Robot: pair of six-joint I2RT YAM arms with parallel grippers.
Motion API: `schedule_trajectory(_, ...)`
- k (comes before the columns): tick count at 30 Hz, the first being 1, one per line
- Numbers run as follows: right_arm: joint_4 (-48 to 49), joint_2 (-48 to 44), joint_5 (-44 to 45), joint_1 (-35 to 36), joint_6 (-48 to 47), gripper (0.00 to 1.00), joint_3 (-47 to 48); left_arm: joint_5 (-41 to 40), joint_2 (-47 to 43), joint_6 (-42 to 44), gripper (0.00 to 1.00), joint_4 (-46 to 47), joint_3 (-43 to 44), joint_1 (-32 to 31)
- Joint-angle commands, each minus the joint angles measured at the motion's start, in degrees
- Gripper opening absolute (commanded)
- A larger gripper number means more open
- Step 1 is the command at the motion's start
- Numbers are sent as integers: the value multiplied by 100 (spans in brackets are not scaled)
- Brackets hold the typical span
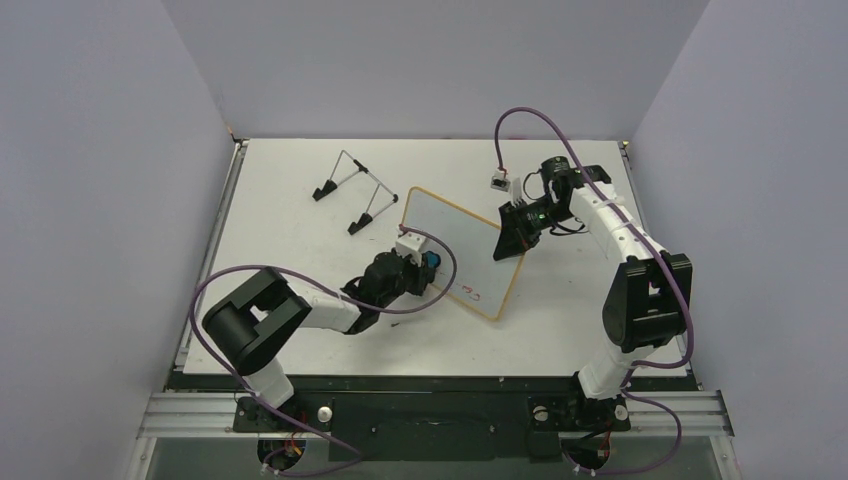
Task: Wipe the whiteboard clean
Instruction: Erase the center of the board with the whiteboard.
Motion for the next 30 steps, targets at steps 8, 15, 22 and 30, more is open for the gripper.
schedule_trajectory(8,-447,-341,-1274,232,-120,0,-12,379,-11,-171,0,634,-144,404)
schedule_trajectory(15,-446,-310,-1278,233,-126,0,-7,400,-155,-25,0,537,-367,651)
schedule_trajectory(22,-445,-297,-1264,244,-117,0,-6,60,140,79,0,442,68,-255)
schedule_trajectory(30,-410,-315,-1265,243,-108,0,-36,-379,362,-126,0,686,232,-930)
